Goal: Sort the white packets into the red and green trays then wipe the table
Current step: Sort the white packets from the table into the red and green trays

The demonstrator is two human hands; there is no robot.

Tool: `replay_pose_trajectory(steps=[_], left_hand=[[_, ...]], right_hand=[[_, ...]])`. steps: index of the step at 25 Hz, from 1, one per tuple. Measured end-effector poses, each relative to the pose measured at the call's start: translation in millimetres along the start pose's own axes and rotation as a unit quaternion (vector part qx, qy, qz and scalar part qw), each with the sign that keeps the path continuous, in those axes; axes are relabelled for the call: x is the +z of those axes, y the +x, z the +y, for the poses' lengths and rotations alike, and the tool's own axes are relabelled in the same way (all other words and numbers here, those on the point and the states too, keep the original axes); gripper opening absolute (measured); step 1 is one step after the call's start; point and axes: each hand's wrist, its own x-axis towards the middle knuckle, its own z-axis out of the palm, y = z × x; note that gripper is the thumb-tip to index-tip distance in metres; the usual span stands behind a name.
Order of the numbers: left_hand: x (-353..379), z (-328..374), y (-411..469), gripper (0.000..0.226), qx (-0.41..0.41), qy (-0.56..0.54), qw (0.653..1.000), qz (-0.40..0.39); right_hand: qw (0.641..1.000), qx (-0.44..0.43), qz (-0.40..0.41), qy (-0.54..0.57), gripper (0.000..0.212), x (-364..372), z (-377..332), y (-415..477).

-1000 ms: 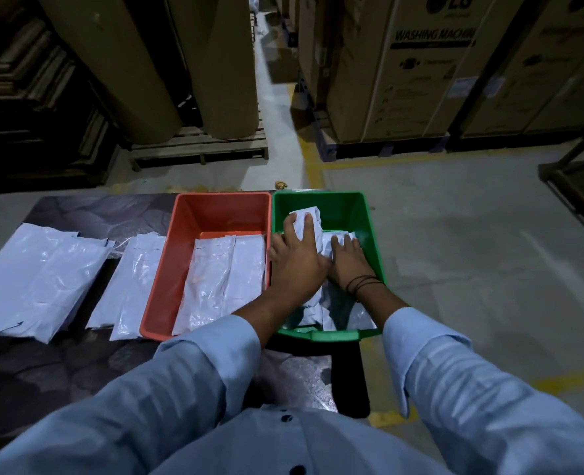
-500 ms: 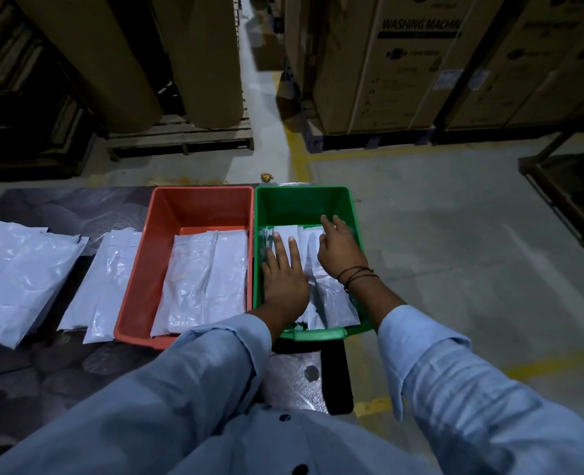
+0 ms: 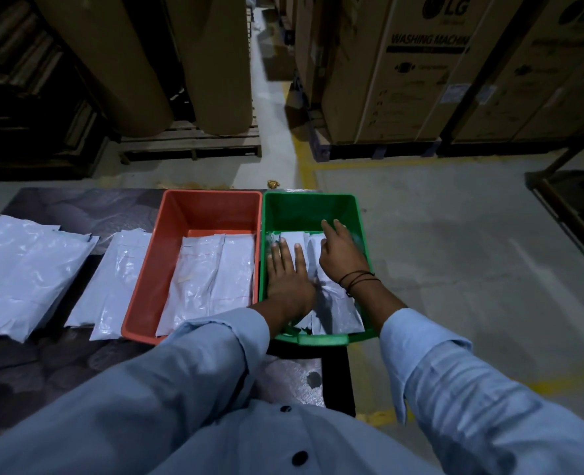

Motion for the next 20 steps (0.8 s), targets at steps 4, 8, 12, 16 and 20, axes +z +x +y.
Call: replay_pose_trajectory(steps=[4, 8, 12, 16, 20], left_hand=[[-25.3, -0.4, -13.8, 0.073, 0.055, 0.045, 0.990, 0.122], [-66.5, -26.1, -16.6, 0.074, 0.038, 0.061, 0.976, 0.203], [-97.6, -87.4, -25.2, 0.078, -0.029, 0.051, 0.974, 0.219], [-112.8, -164.2, -34.6, 0.071, -0.079, 0.044, 0.963, 0.253], [-123.2, -247.8, -49.6, 0.068, -0.103, 0.022, 0.965, 0.239]], right_hand=[[0.999, -0.033, 0.039, -0.006, 0.059, -11.2, -22.3, 12.6], [0.995, -0.077, 0.068, 0.007, 0.055, -13.9, -57.2, 26.8], [0.992, -0.100, 0.068, 0.021, 0.057, -2.6, -100.0, 32.7], [0.990, -0.122, 0.069, 0.029, 0.060, 23.0, -153.7, 31.7], [0.989, -0.131, 0.063, 0.016, 0.058, 59.1, -224.3, 37.4]])
